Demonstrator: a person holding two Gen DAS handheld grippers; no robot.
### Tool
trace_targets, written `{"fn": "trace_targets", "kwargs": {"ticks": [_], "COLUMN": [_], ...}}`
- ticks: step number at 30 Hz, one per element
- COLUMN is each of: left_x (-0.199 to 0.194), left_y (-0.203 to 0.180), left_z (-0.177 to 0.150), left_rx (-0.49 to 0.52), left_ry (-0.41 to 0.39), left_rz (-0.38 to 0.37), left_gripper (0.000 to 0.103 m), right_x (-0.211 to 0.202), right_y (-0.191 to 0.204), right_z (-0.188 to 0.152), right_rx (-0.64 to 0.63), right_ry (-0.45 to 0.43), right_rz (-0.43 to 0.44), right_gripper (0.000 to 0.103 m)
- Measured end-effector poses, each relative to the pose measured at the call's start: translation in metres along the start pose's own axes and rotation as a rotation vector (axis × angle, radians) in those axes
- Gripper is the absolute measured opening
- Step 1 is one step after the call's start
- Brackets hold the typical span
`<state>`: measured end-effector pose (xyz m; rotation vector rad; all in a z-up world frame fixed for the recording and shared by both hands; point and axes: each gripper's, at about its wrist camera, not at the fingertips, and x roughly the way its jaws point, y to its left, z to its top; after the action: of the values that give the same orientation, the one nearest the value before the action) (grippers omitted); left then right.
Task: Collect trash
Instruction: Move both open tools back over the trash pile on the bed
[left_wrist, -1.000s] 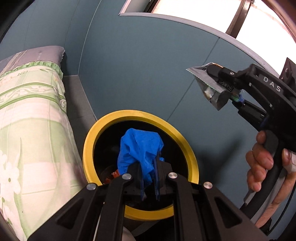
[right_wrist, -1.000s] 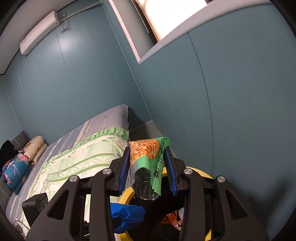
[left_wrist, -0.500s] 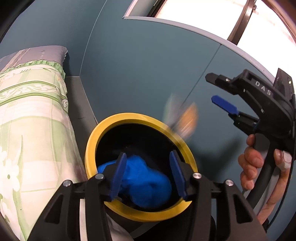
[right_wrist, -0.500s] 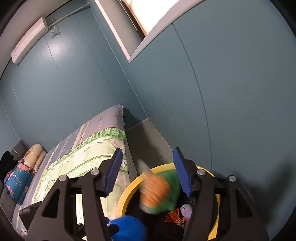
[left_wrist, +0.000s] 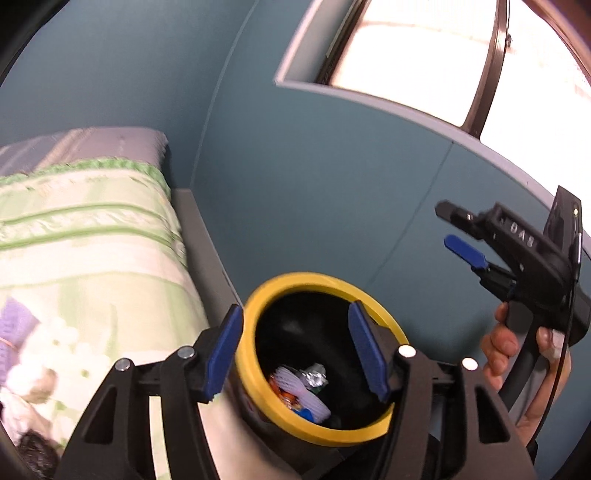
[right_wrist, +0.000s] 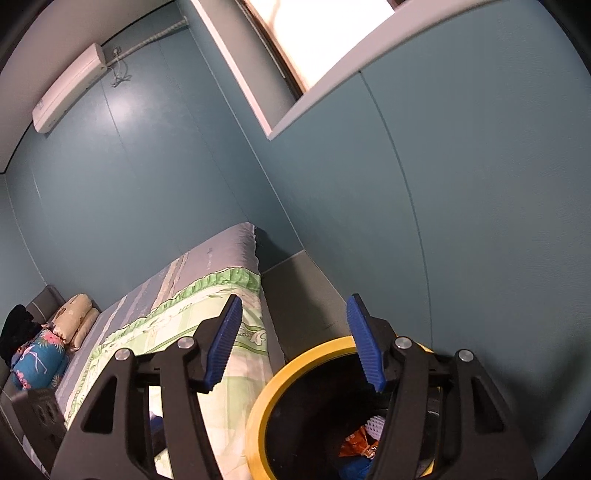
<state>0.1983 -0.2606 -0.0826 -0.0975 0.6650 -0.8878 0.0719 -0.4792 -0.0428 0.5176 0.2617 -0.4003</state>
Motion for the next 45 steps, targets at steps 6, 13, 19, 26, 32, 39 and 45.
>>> {"fn": "trace_targets", "kwargs": {"ticks": [6,13,19,26,32,39,45], "left_x": [-0.042,-0.095,-0.143,-0.192,-0.229,-0.26,-0.282], "left_y": [0.012,0.034,0.045,0.057,0.067,0.077,0.087], "left_z": [0.015,0.028,0.034,0.036,0.032,0.024,0.018], "left_rx": [0.003,-0.01,-0.009,-0.015,-0.013,-0.033,-0.056], "left_ry": [-0.08,-0.172,-0.254,-0.32,-0.354,-0.378,-0.385], "left_rz": [0.074,0.155,0.218,0.296,0.384,0.462,0.504], "left_gripper": [0.064,0.077,0.087,0.091,0.093,0.095,0.095], "right_x": [-0.012,-0.034,-0.052,-0.066,-0.076,-0.084,-0.089], "right_y": [0.024,0.059,0.085,0.123,0.152,0.182,0.204], "right_z": [-0.004,-0.005,-0.006,-0.009,-0.012,-0.022,-0.034], "right_rx": [-0.033,-0.073,-0.11,-0.172,-0.227,-0.283,-0.329], "right_ry": [-0.016,-0.047,-0.073,-0.087,-0.096,-0.091,-0.071], "right_rz": [0.04,0.098,0.14,0.184,0.239,0.291,0.336], "right_gripper": [0.057,0.062,0.067,0.068,0.07,0.073,0.073]}}
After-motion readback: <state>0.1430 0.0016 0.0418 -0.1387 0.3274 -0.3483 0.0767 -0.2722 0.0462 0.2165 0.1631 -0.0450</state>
